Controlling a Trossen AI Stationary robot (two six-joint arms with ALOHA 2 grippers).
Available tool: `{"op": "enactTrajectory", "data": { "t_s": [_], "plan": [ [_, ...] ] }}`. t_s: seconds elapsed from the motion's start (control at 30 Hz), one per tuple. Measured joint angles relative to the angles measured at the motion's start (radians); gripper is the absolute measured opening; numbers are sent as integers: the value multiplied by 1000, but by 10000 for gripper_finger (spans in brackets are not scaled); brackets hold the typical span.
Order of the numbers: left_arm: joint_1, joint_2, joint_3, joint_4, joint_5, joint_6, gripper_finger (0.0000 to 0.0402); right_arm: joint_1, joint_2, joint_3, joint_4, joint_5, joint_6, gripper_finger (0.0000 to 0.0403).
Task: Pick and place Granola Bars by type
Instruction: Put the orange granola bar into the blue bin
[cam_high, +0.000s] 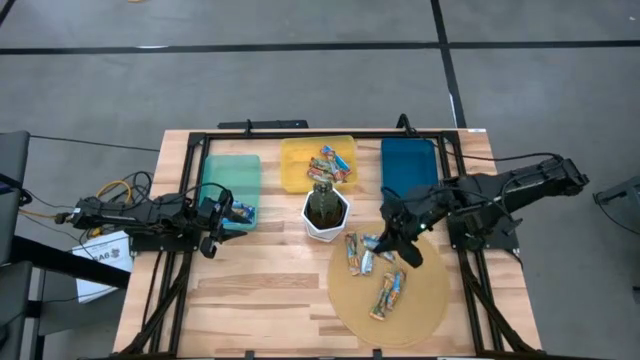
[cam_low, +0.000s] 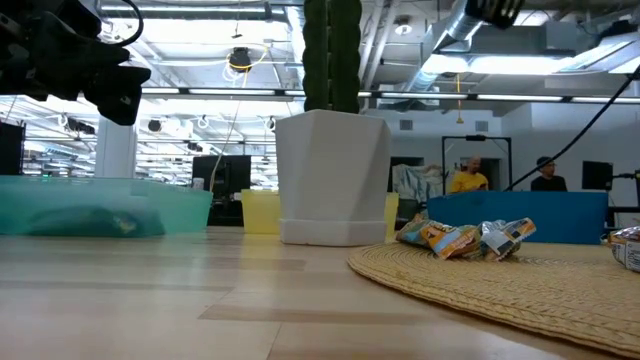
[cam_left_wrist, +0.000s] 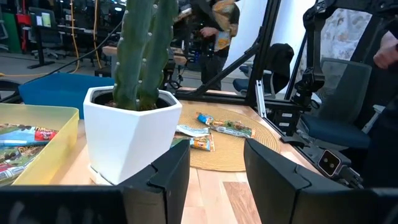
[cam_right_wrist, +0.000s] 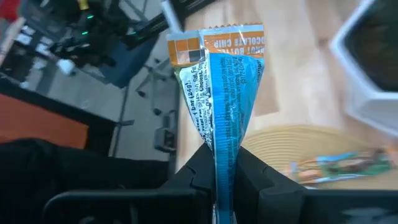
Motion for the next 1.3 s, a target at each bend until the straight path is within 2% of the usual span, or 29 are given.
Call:
{"op": "enactTrajectory", "data": {
  "t_s": [0.2,0.5,0.77,1.03,1.3],
  "plan": [
    [0,0,0,0,0,0,144,-127,0,0,-79,0,-109,18],
    [0,0,0,0,0,0,144,-356,0,0,-297,4,-326,20],
    [0,0,0,0,0,0,144,-534,0,0,-486,96,-534,17],
    [0,0,0,0,0,0,144,-643,8,0,-668,207,-713,21],
    [0,0,0,0,0,0,144,-678,8,0,-724,236,-772,16]
  ]
}}
